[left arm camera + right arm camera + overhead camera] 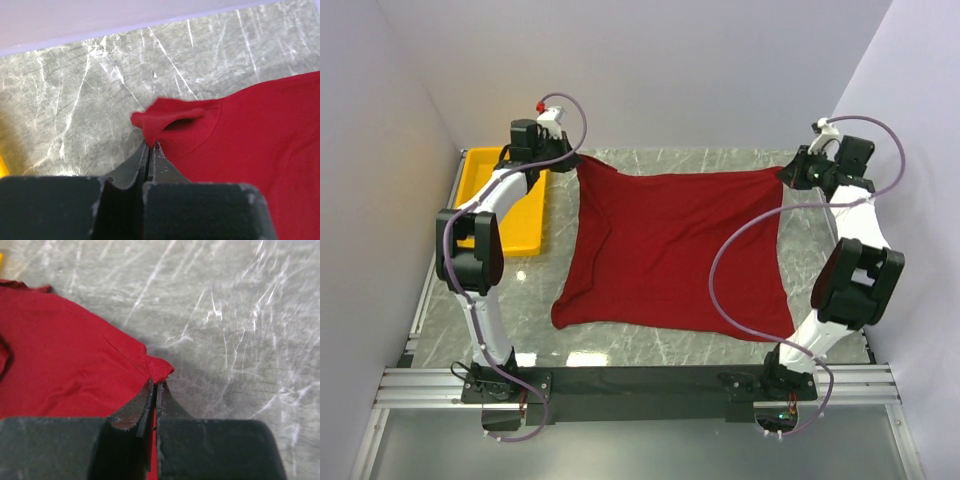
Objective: Fold and stack the t-shirts
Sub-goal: Flatten the tshirt out
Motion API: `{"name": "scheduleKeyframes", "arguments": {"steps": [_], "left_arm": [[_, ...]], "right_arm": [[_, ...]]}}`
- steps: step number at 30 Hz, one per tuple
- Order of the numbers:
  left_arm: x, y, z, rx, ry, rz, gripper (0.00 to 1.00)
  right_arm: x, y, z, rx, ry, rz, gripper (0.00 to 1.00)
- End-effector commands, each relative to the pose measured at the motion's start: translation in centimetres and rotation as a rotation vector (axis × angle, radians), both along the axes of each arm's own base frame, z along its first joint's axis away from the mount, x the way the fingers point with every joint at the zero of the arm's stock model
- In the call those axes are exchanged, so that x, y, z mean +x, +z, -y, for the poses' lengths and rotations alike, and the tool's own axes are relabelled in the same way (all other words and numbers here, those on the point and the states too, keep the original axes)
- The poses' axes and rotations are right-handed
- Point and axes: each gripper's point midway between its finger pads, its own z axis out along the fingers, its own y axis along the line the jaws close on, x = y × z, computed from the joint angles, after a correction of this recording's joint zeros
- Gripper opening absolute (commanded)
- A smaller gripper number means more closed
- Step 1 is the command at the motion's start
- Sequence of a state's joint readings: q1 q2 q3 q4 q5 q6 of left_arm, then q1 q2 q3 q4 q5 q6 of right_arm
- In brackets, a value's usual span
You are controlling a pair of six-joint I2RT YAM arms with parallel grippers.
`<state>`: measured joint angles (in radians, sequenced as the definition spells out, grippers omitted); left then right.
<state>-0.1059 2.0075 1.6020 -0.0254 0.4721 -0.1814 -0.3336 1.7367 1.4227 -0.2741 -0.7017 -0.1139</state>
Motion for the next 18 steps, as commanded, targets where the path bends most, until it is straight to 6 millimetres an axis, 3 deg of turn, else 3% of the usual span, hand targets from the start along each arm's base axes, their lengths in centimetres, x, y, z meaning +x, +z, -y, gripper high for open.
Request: {"name": "scheduleKeyframes", "arguments": {"steps": [1,5,6,8,9,10,12,14,15,17,18], "left_arm": [[-0.9,5.4,-0.1,-0.045,-0.027,0.13,0.0],[-2.0,6.8,-0.2,-0.051,-0.042,0.173,0.0],[-2.4,8.1,-0.2,-0.052,-0.044,0.204,0.0],[-3.0,8.7,-0.3,-0.051,-0.046,0.238,0.0],[-3.6,10.3,-0.3,-0.052,-0.05,0.277,0.0],[-4.1,10.4,-0.4,-0.053,-0.047,0.288,0.0],[-5.2,13.8,-0.6,-0.058,-0.038,0.386,0.0],[-6.3,15.5,-0.9,-0.072,-0.02,0.459,0.0],[-7.7,18.1,-1.2,-0.081,-0.008,0.526,0.0],[-9.1,19.5,-2.1,-0.094,0.05,0.583,0.0],[-10.7,22.4,-2.6,-0.103,0.072,0.666,0.0]], "right_arm": [[-1.0,4.8,0.3,-0.037,0.035,0.148,0.0],[-2.5,6.7,0.8,-0.037,0.033,0.168,0.0],[-3.0,7.2,0.9,-0.041,0.045,0.18,0.0],[-4.0,8.5,0.8,-0.045,0.059,0.197,0.0],[-4.4,9.0,0.7,-0.053,0.071,0.209,0.0],[-4.9,9.6,0.7,-0.057,0.081,0.22,0.0],[-6.3,11.0,0.2,-0.079,0.101,0.251,0.0],[-7.8,12.9,-0.2,-0.109,0.106,0.288,0.0],[-8.3,13.7,-0.2,-0.131,0.108,0.311,0.0],[-10.0,16.5,-0.1,-0.17,0.085,0.382,0.0],[-10.6,17.7,0.0,-0.169,0.071,0.406,0.0]]}}
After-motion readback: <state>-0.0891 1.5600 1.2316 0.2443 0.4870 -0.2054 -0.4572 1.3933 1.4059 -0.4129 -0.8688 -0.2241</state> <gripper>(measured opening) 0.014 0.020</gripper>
